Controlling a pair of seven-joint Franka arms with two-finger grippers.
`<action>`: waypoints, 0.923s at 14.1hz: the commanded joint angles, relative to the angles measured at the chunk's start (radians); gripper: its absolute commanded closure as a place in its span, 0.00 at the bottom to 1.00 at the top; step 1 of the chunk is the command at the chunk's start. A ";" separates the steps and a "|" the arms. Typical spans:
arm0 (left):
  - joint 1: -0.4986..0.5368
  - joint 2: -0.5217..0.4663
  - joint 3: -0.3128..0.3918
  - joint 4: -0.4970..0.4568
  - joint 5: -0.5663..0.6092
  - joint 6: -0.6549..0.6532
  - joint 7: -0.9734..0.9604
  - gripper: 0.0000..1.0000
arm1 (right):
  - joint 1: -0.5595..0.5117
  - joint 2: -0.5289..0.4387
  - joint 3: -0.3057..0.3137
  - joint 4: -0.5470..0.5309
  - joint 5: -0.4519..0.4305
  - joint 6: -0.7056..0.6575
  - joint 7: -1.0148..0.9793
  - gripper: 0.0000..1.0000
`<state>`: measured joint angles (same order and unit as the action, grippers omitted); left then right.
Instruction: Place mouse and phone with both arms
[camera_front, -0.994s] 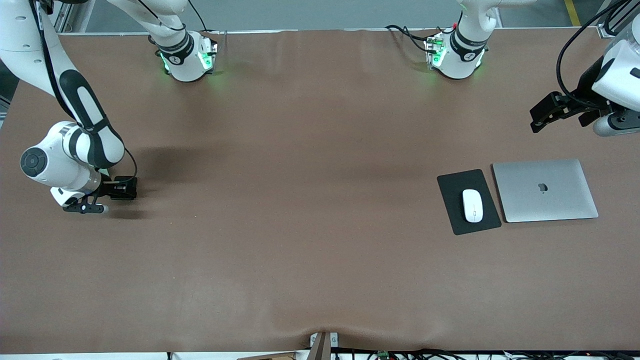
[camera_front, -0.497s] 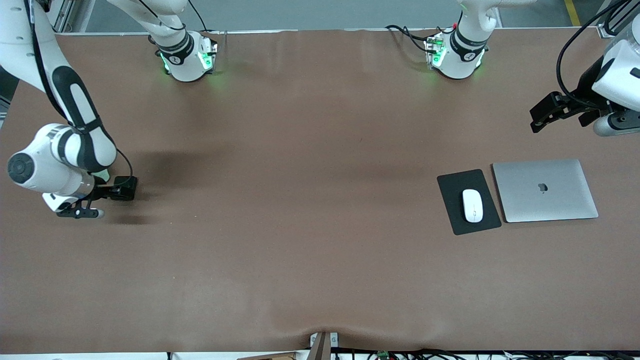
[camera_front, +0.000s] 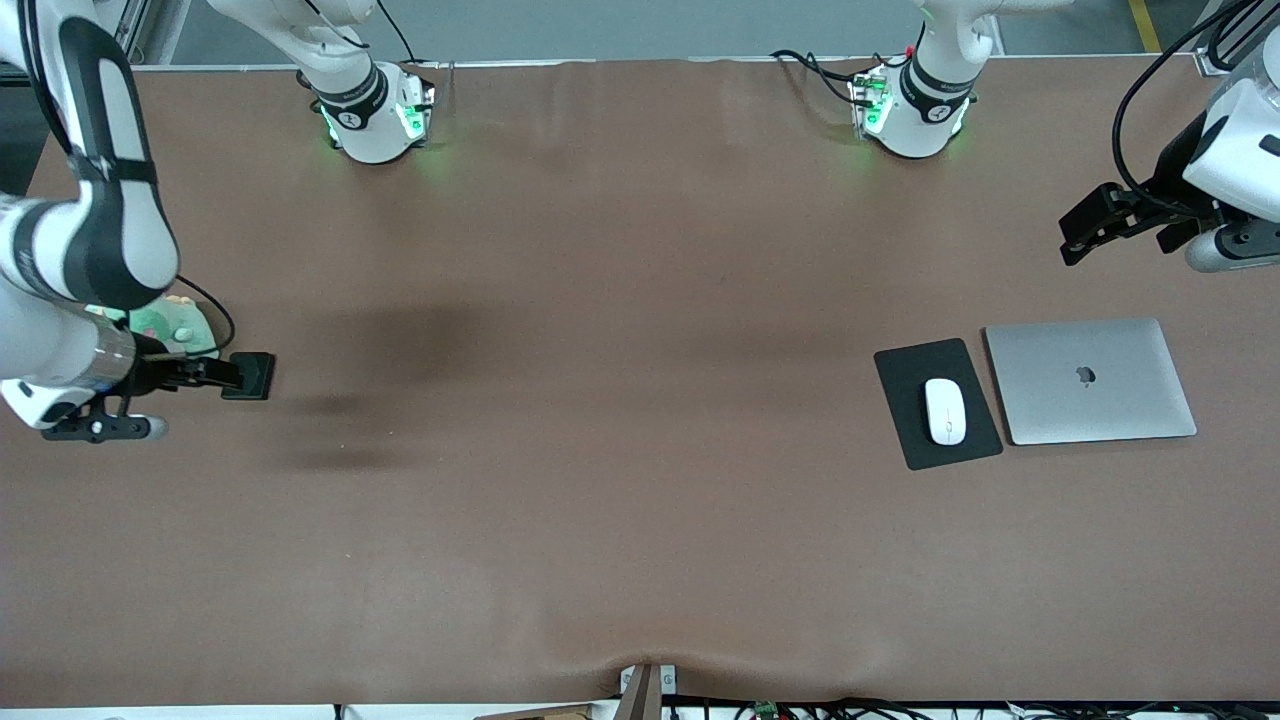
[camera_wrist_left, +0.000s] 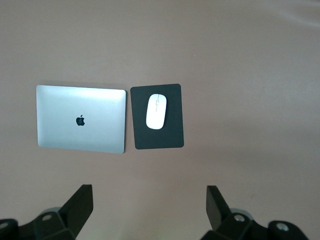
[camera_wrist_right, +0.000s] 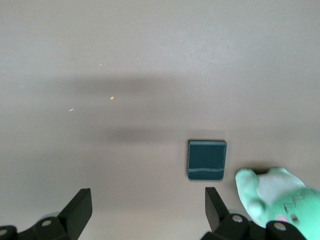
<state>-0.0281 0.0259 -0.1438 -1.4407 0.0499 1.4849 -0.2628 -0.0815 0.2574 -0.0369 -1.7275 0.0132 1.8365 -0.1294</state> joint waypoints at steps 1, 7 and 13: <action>0.002 -0.011 -0.002 0.002 -0.022 -0.009 0.010 0.00 | 0.017 -0.006 -0.001 0.197 0.001 -0.202 0.036 0.00; 0.005 -0.008 0.003 0.000 -0.053 -0.012 0.016 0.00 | 0.095 -0.176 -0.002 0.266 0.044 -0.367 0.137 0.00; 0.007 -0.004 0.006 0.000 -0.056 -0.014 0.056 0.00 | 0.098 -0.280 -0.006 0.256 0.042 -0.457 0.128 0.00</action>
<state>-0.0263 0.0286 -0.1412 -1.4426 0.0074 1.4844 -0.2347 0.0186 0.0250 -0.0378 -1.4443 0.0449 1.4004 -0.0026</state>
